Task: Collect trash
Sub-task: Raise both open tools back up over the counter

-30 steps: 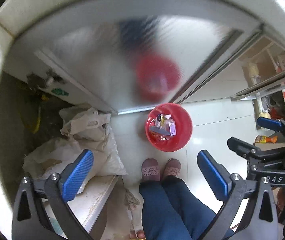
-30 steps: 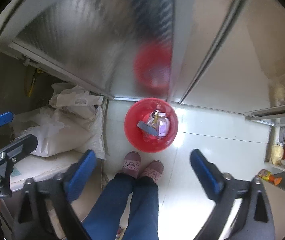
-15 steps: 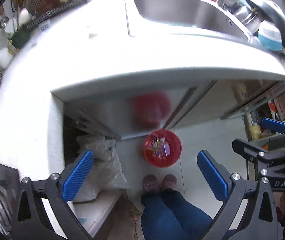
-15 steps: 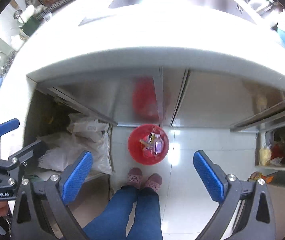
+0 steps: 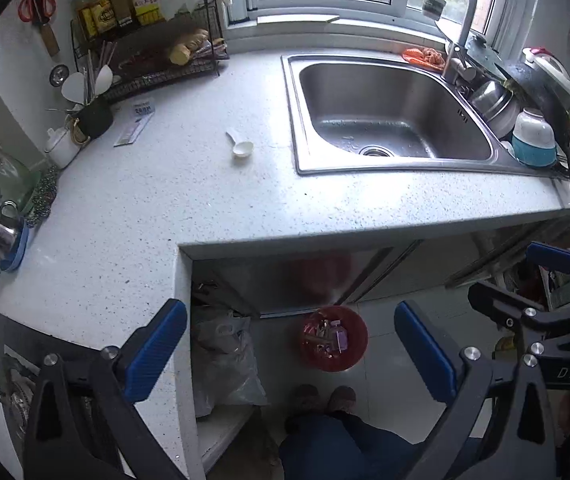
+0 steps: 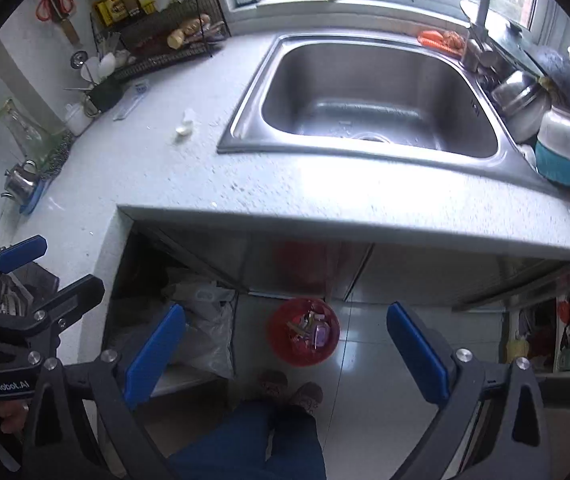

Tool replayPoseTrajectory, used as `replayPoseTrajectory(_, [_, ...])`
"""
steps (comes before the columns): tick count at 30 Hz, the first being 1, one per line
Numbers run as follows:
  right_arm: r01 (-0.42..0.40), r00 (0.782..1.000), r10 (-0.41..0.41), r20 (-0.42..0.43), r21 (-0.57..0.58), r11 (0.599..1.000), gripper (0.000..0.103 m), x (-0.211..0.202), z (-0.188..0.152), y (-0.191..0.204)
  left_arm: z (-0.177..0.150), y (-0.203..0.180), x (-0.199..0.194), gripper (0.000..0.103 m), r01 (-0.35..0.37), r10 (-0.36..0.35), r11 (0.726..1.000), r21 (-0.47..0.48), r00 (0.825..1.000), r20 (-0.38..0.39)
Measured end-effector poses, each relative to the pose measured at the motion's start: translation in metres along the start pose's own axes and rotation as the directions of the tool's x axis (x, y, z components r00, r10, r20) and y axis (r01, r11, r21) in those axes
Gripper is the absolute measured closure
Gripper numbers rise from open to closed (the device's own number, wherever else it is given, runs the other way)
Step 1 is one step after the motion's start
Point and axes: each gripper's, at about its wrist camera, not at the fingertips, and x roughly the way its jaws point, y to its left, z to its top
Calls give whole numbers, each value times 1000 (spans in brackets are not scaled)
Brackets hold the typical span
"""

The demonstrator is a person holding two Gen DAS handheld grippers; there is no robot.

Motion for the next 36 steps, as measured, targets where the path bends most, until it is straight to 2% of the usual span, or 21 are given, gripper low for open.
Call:
replayPoseTrajectory(7, [-29, 999, 32, 34, -70, 997, 2, -7, 31, 15, 22, 24, -12, 0, -51, 52, 998, -39, 998, 25])
replayPoseTrajectory(14, [-75, 996, 80, 36, -130, 989, 2, 12, 72, 37, 56, 55, 6, 0, -131, 133, 990, -42, 991, 27])
replayPoseTrajectory(24, [-68, 998, 65, -22, -201, 977, 2, 70, 164, 77, 143, 148, 51, 0, -89, 89, 985, -145, 996, -5])
replayPoseTrajectory(29, [-89, 996, 80, -47, -239, 967, 2, 104, 220, 111, 173, 195, 82, 0, -100, 96, 977, -186, 995, -32])
replayPoseTrajectory(33, [-97, 994, 80, -68, -304, 948, 2, 136, 254, 143, 186, 235, 110, 0, -100, 88, 961, -259, 994, -59])
replayPoseTrajectory(36, [-122, 992, 104, -73, -340, 933, 2, 157, 274, 164, 193, 268, 129, 0, -94, 73, 938, -334, 995, -74])
